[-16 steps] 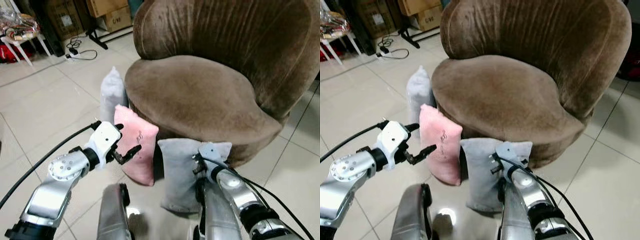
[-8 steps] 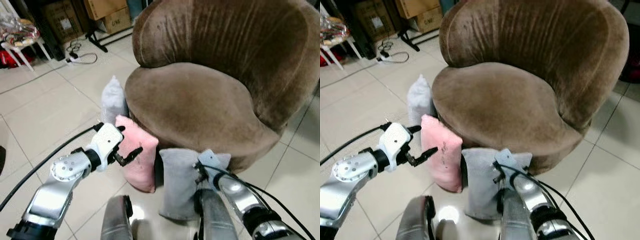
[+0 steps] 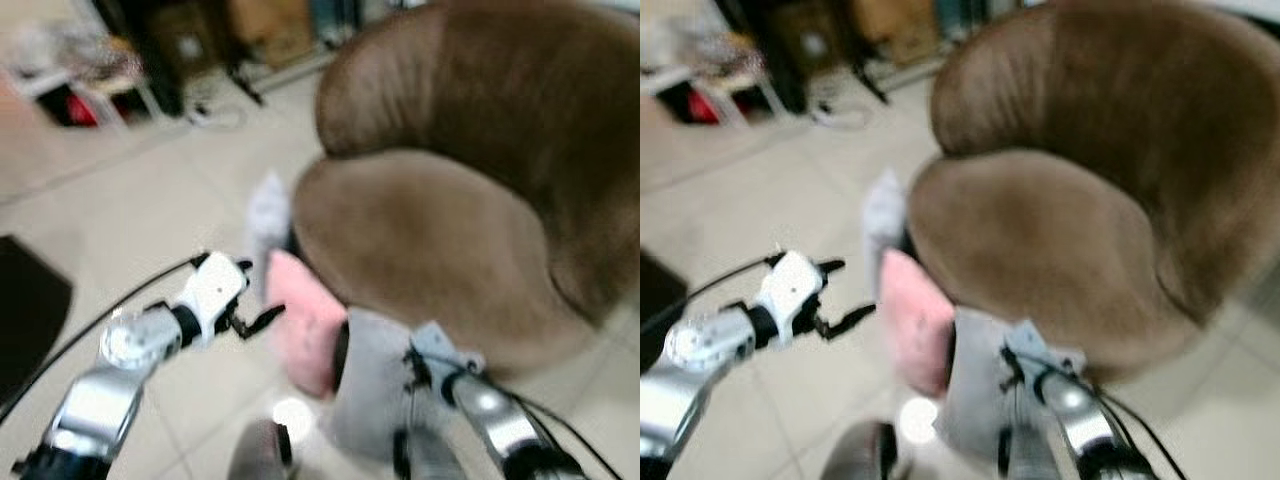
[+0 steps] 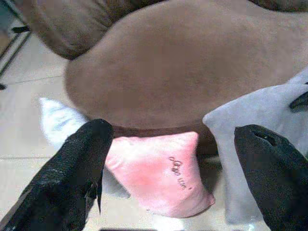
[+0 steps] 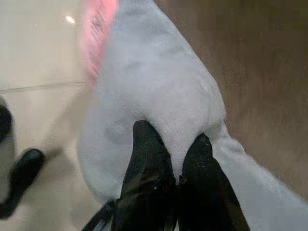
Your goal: Move the pillow to the sofa from floor
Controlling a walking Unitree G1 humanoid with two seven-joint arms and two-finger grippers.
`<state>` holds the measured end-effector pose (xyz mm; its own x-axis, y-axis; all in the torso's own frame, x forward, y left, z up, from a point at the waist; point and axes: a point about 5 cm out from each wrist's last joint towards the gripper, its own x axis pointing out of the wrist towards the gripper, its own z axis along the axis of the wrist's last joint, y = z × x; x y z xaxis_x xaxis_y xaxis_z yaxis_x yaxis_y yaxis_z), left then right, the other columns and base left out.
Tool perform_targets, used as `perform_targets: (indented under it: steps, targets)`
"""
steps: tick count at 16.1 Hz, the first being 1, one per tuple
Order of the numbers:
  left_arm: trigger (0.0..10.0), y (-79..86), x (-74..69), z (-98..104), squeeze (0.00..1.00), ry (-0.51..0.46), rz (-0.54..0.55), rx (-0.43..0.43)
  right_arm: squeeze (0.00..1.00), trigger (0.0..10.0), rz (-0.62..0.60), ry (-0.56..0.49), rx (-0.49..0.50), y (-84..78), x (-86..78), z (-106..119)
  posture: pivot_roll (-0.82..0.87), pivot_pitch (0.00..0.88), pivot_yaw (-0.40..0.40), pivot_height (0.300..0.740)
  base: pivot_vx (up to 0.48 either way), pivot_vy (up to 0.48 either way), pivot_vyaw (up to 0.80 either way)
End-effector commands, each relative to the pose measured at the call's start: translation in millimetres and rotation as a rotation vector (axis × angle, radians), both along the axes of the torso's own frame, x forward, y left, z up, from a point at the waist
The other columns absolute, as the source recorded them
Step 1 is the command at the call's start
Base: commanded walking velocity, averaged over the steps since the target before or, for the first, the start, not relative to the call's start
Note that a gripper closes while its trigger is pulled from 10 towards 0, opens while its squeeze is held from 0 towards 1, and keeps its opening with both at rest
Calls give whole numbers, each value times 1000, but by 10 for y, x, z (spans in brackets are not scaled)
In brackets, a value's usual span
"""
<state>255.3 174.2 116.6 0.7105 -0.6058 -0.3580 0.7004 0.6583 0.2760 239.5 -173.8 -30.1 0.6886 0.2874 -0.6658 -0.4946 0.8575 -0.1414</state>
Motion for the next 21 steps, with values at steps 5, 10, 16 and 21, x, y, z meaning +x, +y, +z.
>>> perform_targets:
  steps: [5, 10, 16, 21]
  targets:
    - [10000, 29, -149, -32, 0, 24, 0, 21, 0, 10000, 40, -409, 241, -40, -71, 1005, -85, 0, 110, 740, 0, 0, 0]
    - [10000, 89, -15, 171, 0, -111, 112, -12, 0, 10000, -199, -688, 395, -264, -4, 1845, -102, 0, 120, 740, 0, 0, 0]
    - [10000, 82, 135, 544, 0, -282, 316, -128, 0, 10000, -339, -788, 450, -176, 129, 2297, -91, 0, 88, 740, 0, 0, 0]
    - [10000, 157, 205, 498, 0, -337, 479, -96, 0, 10000, -460, -670, 404, -4, 227, 2051, -88, 0, 80, 740, 0, 0, 0]
